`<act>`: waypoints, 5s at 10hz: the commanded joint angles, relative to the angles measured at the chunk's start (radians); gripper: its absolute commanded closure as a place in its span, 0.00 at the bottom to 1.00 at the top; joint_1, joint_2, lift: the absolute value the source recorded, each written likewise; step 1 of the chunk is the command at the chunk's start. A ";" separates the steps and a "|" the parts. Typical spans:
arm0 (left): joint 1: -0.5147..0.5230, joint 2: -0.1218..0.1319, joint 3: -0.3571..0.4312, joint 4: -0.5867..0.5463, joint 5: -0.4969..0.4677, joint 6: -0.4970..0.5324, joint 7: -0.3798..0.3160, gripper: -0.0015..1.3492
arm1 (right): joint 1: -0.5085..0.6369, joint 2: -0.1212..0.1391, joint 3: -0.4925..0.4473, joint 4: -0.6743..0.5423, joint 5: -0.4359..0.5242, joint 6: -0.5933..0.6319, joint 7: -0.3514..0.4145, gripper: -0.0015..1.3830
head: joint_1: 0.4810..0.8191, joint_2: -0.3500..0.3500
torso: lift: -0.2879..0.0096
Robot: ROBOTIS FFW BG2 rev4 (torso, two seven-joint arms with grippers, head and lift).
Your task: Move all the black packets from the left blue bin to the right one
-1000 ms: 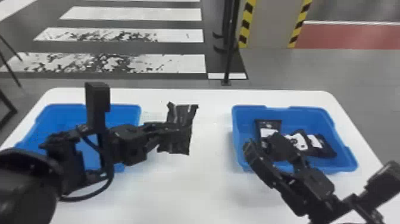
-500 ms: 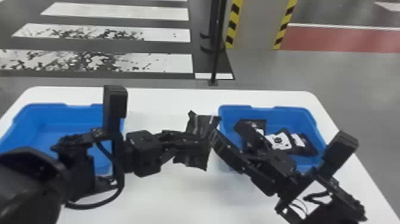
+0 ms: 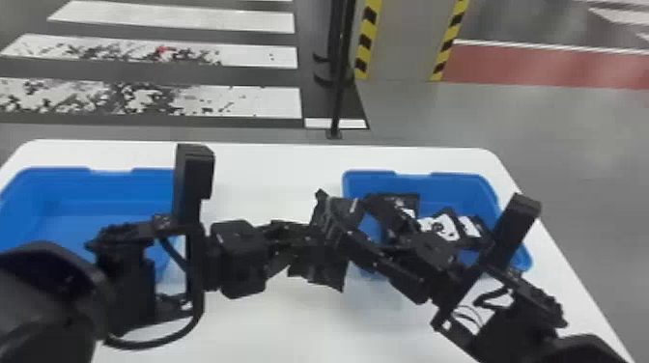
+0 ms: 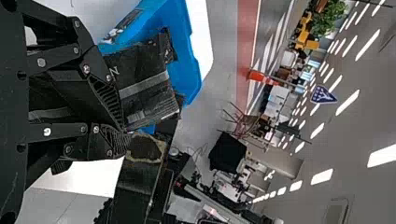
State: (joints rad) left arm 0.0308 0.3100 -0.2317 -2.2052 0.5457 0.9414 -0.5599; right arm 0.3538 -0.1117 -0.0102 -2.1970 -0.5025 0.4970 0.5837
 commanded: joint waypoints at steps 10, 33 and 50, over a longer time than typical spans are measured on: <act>0.023 -0.011 0.028 0.005 0.031 -0.028 0.015 0.58 | -0.047 0.001 -0.004 0.095 -0.086 -0.131 0.008 0.93 | 0.63 0.32 | 0.35; 0.853 -0.198 0.573 -0.371 -0.167 -0.694 0.152 0.11 | 0.495 0.113 -0.279 -0.190 0.233 -0.465 -0.206 0.09 | 0.63 0.38 | 0.35; 0.921 -0.195 0.539 -0.376 -0.163 -0.703 0.232 0.11 | 0.544 0.113 -0.263 -0.173 0.221 -0.500 -0.214 0.09 | 0.63 0.44 | 0.35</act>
State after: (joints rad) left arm 0.9523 0.1137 0.3058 -2.5808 0.3829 0.2379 -0.3282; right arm 0.8982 0.0000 -0.2732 -2.3697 -0.2801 -0.0025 0.3697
